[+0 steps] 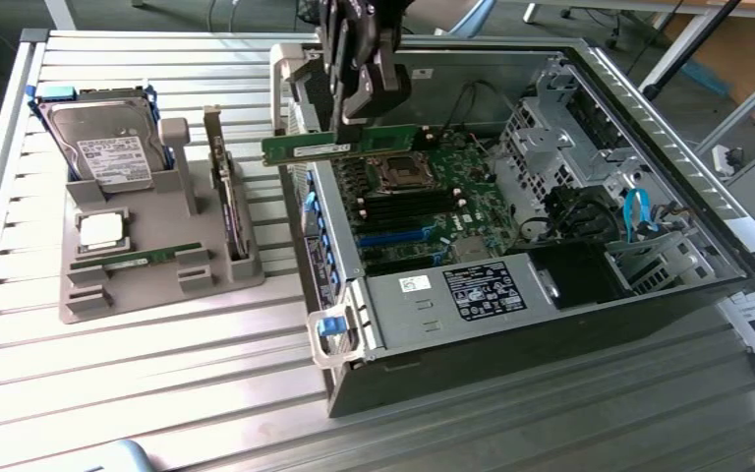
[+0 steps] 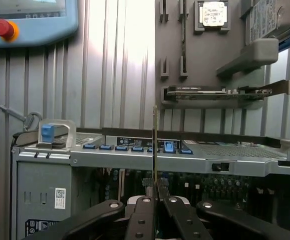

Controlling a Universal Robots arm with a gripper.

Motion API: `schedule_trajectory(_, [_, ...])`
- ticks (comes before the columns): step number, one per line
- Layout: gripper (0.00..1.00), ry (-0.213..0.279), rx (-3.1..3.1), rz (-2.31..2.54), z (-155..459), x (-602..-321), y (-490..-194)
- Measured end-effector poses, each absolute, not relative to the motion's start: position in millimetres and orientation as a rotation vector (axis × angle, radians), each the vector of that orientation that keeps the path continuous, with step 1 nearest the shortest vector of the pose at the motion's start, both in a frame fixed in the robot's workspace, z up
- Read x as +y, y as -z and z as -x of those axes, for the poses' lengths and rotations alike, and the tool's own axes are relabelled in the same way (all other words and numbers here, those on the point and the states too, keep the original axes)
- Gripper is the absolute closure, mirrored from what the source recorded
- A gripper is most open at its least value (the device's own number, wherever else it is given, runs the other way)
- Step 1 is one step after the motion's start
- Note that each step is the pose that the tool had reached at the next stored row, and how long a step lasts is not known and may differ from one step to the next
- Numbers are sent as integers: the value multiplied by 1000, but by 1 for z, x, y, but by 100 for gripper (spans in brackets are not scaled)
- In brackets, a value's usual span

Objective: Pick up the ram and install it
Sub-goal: 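Pick up the ram and move it above insertion slot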

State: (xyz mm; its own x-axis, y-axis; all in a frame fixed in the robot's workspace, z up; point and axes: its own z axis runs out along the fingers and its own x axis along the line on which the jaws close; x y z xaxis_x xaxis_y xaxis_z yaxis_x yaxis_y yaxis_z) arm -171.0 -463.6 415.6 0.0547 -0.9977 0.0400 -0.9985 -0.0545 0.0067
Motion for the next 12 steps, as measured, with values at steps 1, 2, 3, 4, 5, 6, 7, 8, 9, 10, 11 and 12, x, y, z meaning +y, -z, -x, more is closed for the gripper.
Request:
schedule_trajectory(1, [88,-38,-2137,-2258,170,-464,-416])
schedule_trajectory(2, [88,-39,-2137,-2257,169,-464,-416])
schedule_trajectory(3, [88,-39,-2137,-2257,168,-464,-416])
schedule_trajectory(4, [88,-39,-2137,-2257,168,-464,-416])
schedule_trajectory(5, [88,-39,-2137,-2257,167,-464,-416])
schedule_trajectory(6, [88,-39,-2137,-2257,166,-464,-416])
schedule_trajectory(7, [88,-40,-2137,-2257,165,-464,-416])
schedule_trajectory(8, [88,-40,-2137,-2257,164,-464,-416])
schedule_trajectory(9, [88,-40,-2136,-2257,163,-464,-416])
schedule_trajectory(10, [88,-40,-2136,-2257,163,-464,-416])
schedule_trajectory(11, [88,-40,-2136,-2256,162,-464,-416])
schedule_trajectory(12, [88,-41,-2136,-2256,161,-464,-416])
